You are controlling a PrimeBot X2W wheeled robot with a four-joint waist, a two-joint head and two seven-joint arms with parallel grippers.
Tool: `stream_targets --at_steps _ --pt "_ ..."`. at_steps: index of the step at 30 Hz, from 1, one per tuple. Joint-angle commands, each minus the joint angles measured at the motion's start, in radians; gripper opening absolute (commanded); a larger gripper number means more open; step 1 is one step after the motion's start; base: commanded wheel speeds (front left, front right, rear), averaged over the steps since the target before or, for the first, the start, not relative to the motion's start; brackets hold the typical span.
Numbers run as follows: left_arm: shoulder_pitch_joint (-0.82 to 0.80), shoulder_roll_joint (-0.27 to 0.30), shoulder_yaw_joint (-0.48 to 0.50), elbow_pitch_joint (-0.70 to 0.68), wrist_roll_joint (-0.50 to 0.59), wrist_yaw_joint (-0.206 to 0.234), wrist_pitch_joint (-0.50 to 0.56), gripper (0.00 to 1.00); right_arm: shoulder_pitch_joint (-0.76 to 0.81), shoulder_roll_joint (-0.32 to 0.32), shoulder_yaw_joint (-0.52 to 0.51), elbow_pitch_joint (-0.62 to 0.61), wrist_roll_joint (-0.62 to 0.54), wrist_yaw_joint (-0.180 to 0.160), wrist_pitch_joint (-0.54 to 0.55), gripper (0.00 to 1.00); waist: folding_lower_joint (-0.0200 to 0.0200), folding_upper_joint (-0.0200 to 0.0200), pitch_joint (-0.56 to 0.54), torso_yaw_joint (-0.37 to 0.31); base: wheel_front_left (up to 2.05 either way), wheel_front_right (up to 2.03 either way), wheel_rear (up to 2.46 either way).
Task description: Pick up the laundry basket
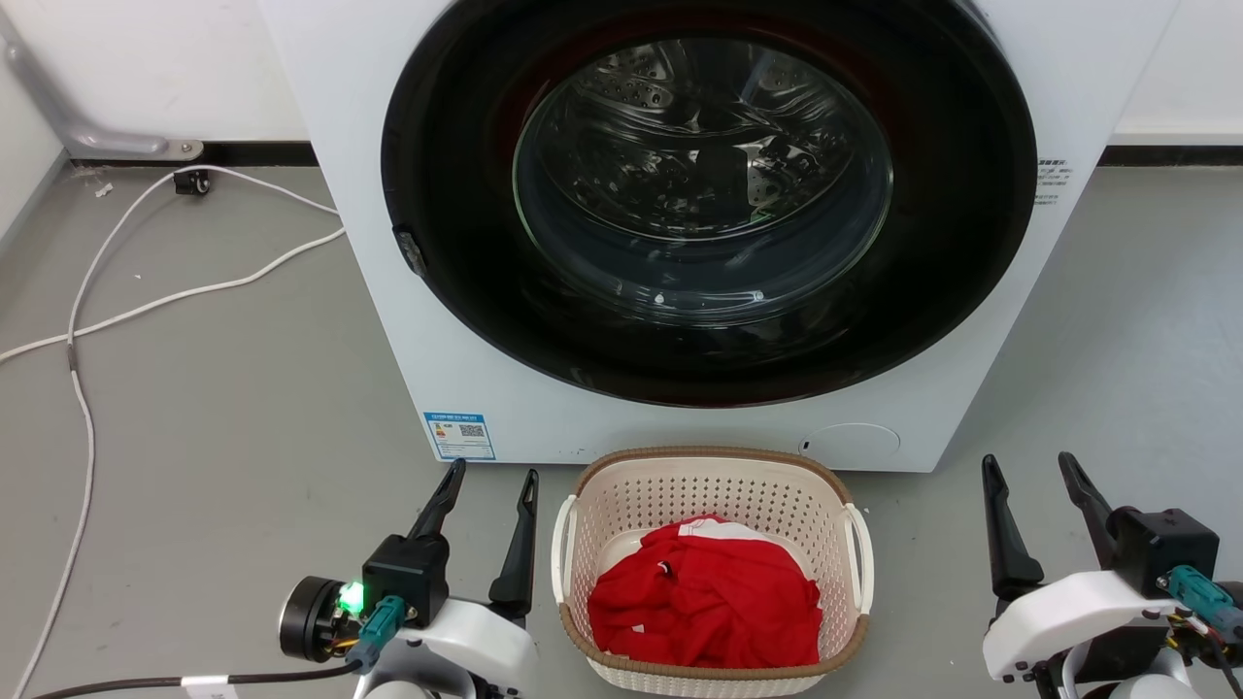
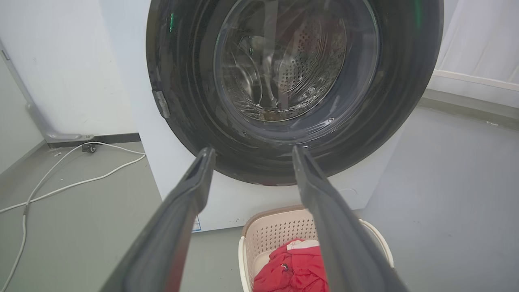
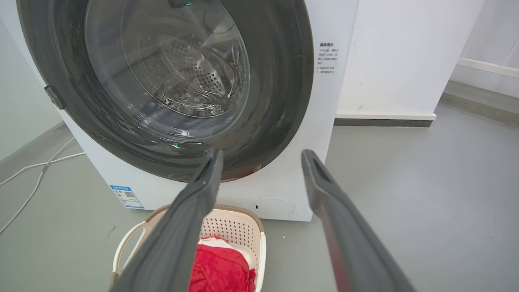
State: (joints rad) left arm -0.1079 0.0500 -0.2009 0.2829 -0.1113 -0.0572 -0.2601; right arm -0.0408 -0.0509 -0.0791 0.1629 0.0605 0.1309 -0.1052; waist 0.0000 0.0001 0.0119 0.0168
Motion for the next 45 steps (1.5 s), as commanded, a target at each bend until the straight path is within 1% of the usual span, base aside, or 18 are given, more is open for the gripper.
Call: stream_targets --at_steps 1,8,17,18,19,23,32,38,45 --pt "-0.009 0.000 -0.001 0.003 0.006 0.005 -0.008 1.00 -0.004 0.001 0.000 0.004 -0.007 0.000 -0.005 1.00 0.0000 -0.0001 -0.001 -0.001 0.00 0.00 0.00" --pt "-0.016 0.000 -0.001 0.006 0.001 0.010 -0.006 1.00 -0.008 0.001 -0.003 0.009 0.008 0.000 -0.008 1.00 0.0000 -0.0001 0.006 -0.002 0.00 0.00 0.00" --pt "-0.056 0.000 -0.005 0.011 -0.007 0.007 -0.005 1.00 -0.031 0.001 -0.015 0.003 0.017 0.000 -0.006 1.00 0.0000 -0.0001 0.062 -0.004 0.00 0.00 0.00" --pt "-0.081 0.000 -0.010 0.016 -0.008 0.004 -0.005 1.00 -0.046 0.001 -0.018 0.002 0.021 0.000 -0.006 1.00 0.0000 -0.0001 0.094 -0.006 0.00 0.00 0.00" --pt "-0.081 0.000 -0.010 0.016 -0.008 0.004 -0.005 1.00 -0.046 0.001 -0.018 0.002 0.021 0.000 -0.006 1.00 0.0000 -0.0001 0.094 -0.006 0.00 0.00 0.00" --pt "-0.149 0.000 -0.014 0.046 -0.009 -0.006 -0.005 1.00 -0.090 0.001 -0.031 0.014 0.028 0.000 -0.008 1.00 0.0000 -0.0001 0.171 -0.009 0.00 0.00 0.00" --pt "-0.319 0.003 -0.009 0.187 -0.015 -0.039 -0.005 1.00 -0.218 0.001 -0.052 0.103 0.029 0.000 -0.024 1.00 0.0000 -0.0001 0.363 -0.023 0.00 0.00 0.00" --pt "-0.425 0.015 -0.008 0.319 -0.029 -0.055 -0.005 1.00 -0.311 0.001 -0.052 0.212 0.039 0.000 -0.041 1.00 0.0000 -0.0001 0.479 -0.033 0.00 0.00 0.00" --pt "-0.561 0.037 -0.018 0.522 -0.074 -0.070 -0.004 1.00 -0.437 0.001 -0.026 0.379 0.049 0.000 -0.059 1.00 0.0000 -0.0001 0.602 -0.053 0.00 0.00 0.00"
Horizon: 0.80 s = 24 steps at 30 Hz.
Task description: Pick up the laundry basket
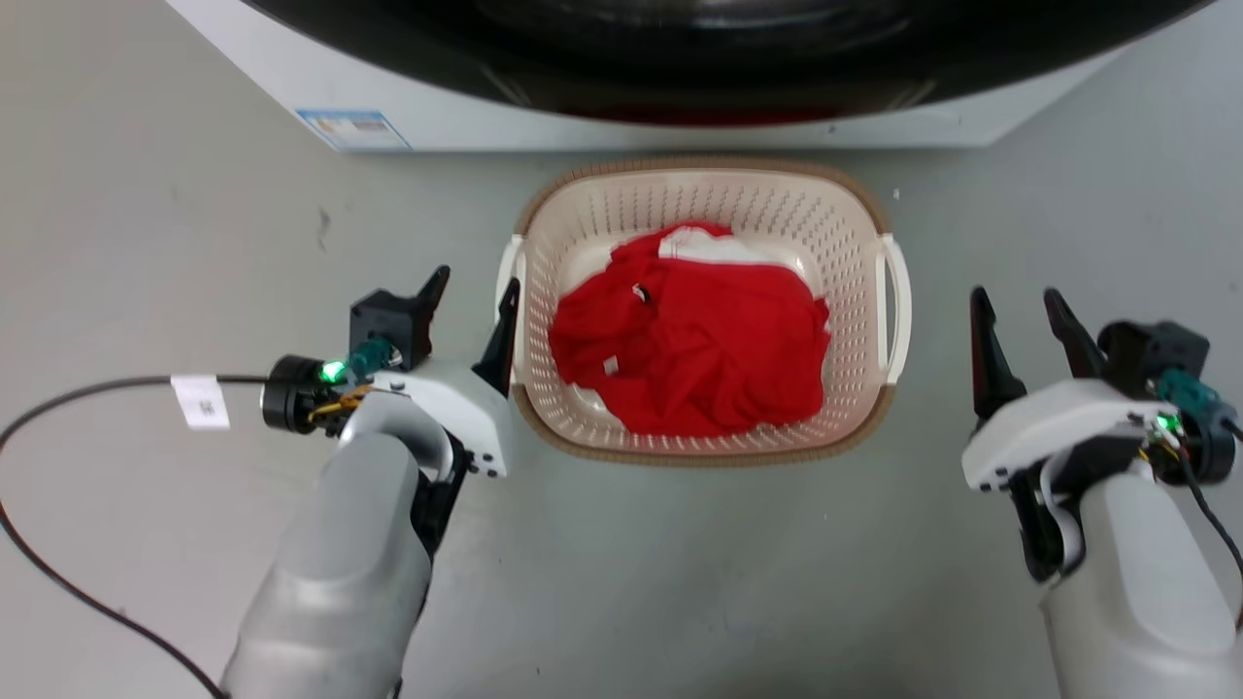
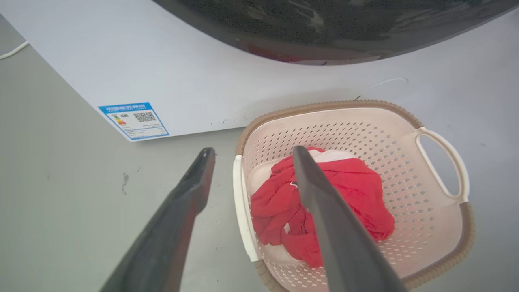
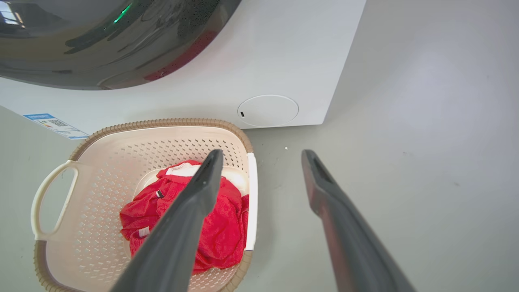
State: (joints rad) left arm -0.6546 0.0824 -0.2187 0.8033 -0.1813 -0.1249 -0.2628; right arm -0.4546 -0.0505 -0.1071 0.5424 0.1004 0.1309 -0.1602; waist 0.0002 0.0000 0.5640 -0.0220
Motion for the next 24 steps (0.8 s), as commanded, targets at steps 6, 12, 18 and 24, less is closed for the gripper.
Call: stream_targets --at_steps 6,12,18,24 --pt "-0.143 0.013 -0.048 0.155 -0.060 -0.006 0.026 1.00 -0.145 0.001 0.028 0.142 0.017 0.000 -0.028 1.00 -0.0002 0.0000 0.145 -0.023 0.00 0.00 0.00" --pt "-0.257 0.040 -0.130 0.235 -0.153 -0.006 0.074 1.00 -0.277 0.000 0.065 0.276 0.032 0.000 -0.053 1.00 -0.0002 0.0000 0.222 -0.034 0.00 0.00 0.00" --pt "-0.345 0.078 -0.206 0.280 -0.253 -0.006 0.147 1.00 -0.404 0.000 0.111 0.407 0.052 0.000 -0.034 1.00 -0.0002 0.0000 0.272 -0.042 0.00 0.00 0.00" --pt "-0.416 0.111 -0.275 0.293 -0.356 -0.006 0.256 1.00 -0.533 -0.009 0.139 0.535 0.063 0.000 0.036 1.00 -0.0002 0.0000 0.315 -0.043 0.00 0.00 0.00"
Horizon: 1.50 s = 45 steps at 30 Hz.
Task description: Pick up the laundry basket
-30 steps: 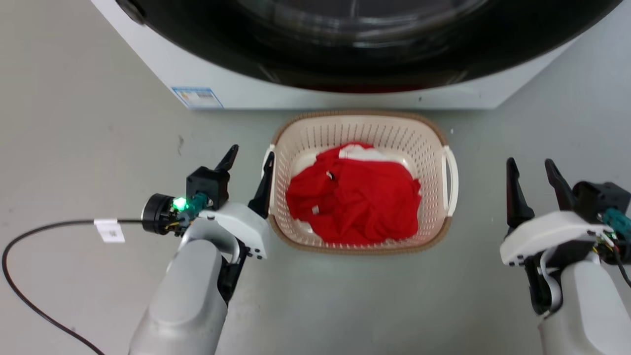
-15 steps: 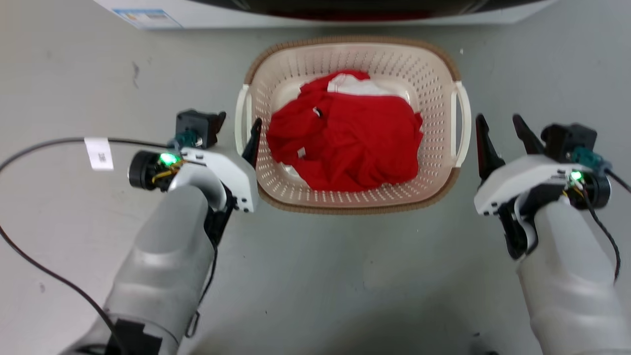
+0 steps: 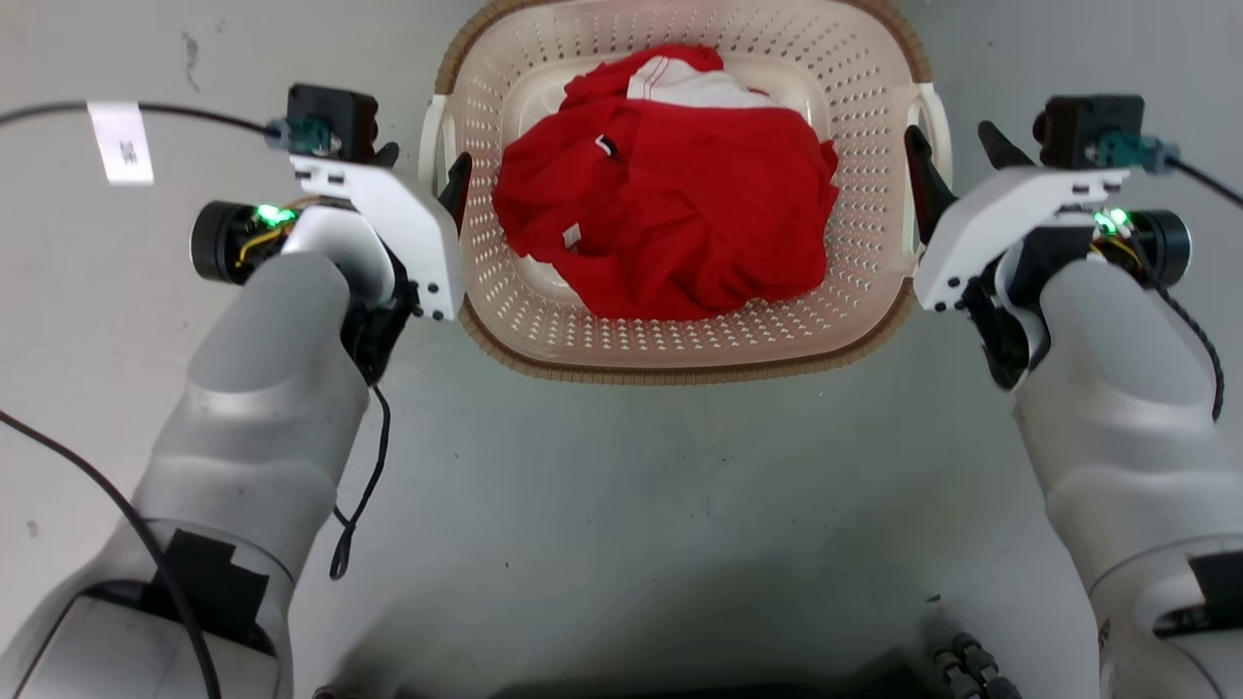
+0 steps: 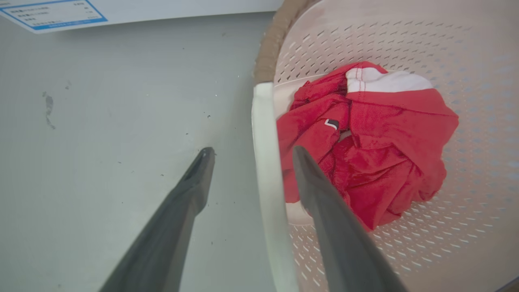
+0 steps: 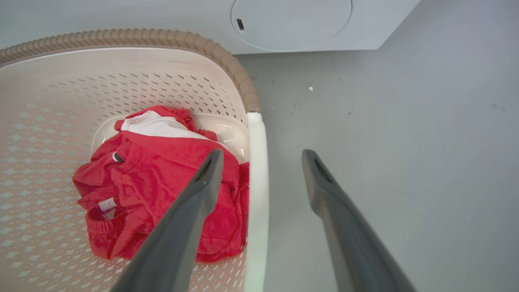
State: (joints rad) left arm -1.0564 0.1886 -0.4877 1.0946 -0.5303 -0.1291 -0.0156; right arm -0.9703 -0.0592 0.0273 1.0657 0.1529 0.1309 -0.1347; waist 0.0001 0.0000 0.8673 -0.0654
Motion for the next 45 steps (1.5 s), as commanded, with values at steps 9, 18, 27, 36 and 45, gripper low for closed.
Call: stream_targets --at_steps 9,18,27,36,45 --pt "-0.065 0.032 -0.092 0.014 -0.138 -0.002 0.147 1.00 -0.130 -0.002 0.074 0.143 0.071 0.000 0.127 1.00 -0.0001 0.0000 0.064 0.010 0.00 0.00 0.00" --pt "-0.078 0.054 -0.172 0.001 -0.237 0.000 0.219 0.00 -0.153 0.000 0.142 0.168 0.152 0.000 0.176 0.00 -0.0001 0.0000 0.077 0.010 0.00 0.00 0.00" --pt "-0.051 0.046 -0.232 0.015 -0.309 0.000 0.203 0.00 -0.092 0.000 0.247 0.160 0.235 0.001 0.229 0.00 -0.0001 0.0000 0.007 0.013 0.00 0.00 0.00" --pt "0.028 0.027 -0.279 0.036 -0.402 -0.001 0.263 0.00 0.001 0.000 0.339 0.148 0.353 0.002 0.356 0.00 -0.0001 0.0000 -0.155 0.018 0.00 0.00 0.00" --pt "0.115 0.016 -0.306 0.057 -0.484 -0.001 0.361 0.00 0.081 -0.014 0.401 0.136 0.447 0.003 0.462 0.00 -0.0001 0.0000 -0.339 0.025 0.00 0.00 0.00"
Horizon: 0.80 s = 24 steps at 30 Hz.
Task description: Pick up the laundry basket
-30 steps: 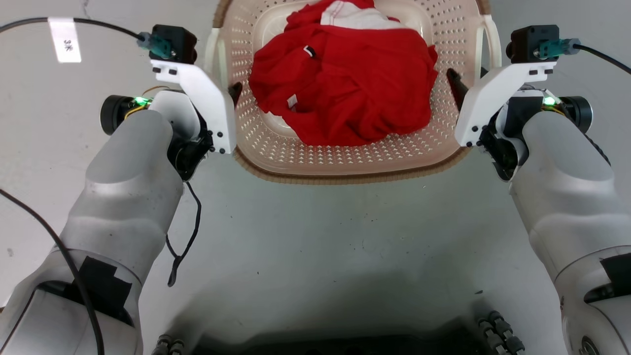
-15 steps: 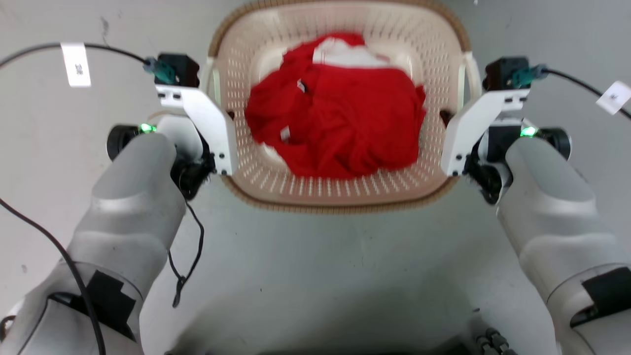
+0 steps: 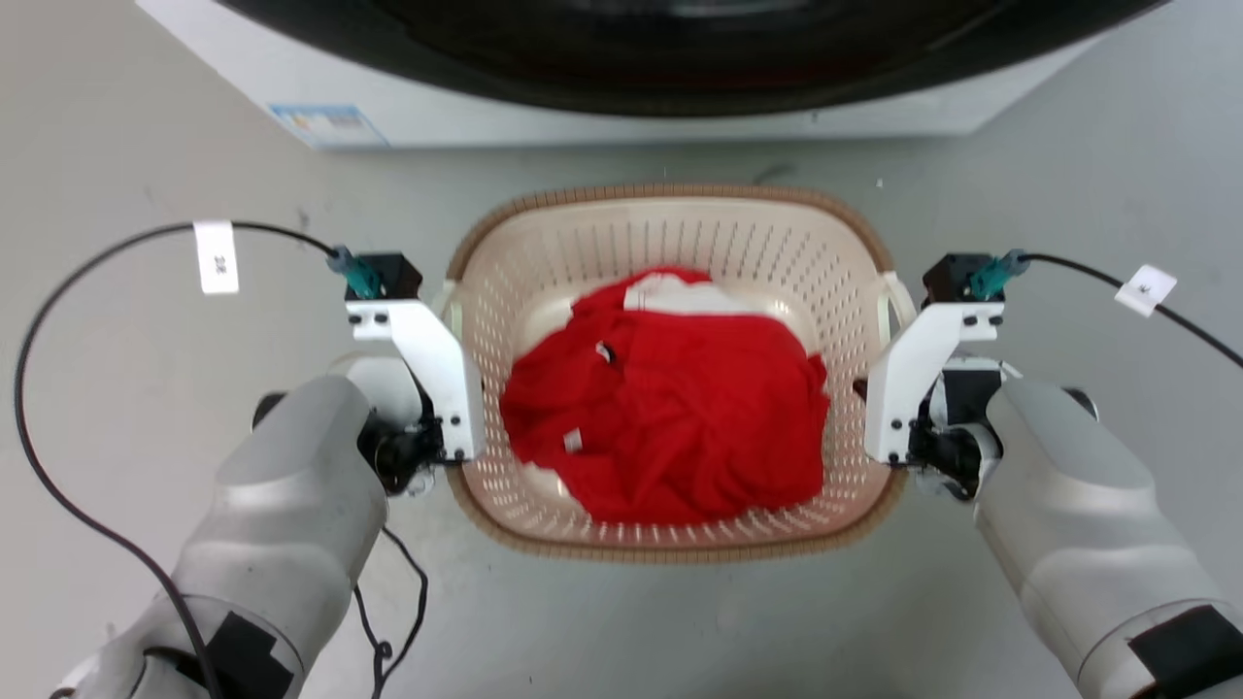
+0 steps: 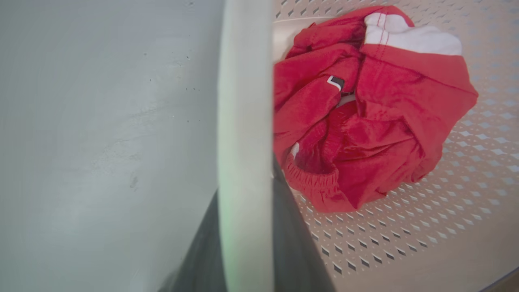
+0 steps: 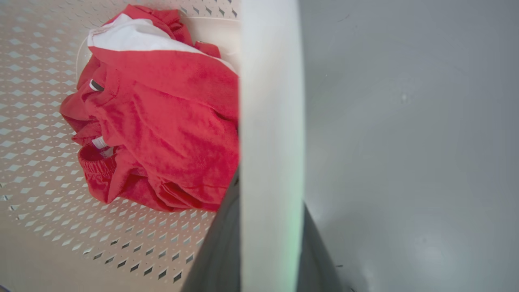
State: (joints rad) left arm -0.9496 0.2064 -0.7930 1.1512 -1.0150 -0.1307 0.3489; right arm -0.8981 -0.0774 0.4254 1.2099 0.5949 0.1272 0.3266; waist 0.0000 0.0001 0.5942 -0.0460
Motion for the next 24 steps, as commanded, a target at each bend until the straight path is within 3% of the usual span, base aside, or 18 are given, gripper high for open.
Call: stream_targets --at_steps 1,24 --pt "0.016 -0.001 -0.004 0.001 -0.008 0.000 0.012 0.00 0.015 0.002 0.008 -0.010 0.017 0.006 0.016 0.00 0.0000 -0.0001 -0.087 0.006 0.00 0.00 0.00" --pt "0.155 -0.037 -0.052 0.080 -0.124 0.001 0.252 0.00 0.147 -0.034 0.078 0.022 0.191 0.009 0.248 0.00 0.0000 -0.0001 -0.471 0.033 0.00 0.00 0.00"
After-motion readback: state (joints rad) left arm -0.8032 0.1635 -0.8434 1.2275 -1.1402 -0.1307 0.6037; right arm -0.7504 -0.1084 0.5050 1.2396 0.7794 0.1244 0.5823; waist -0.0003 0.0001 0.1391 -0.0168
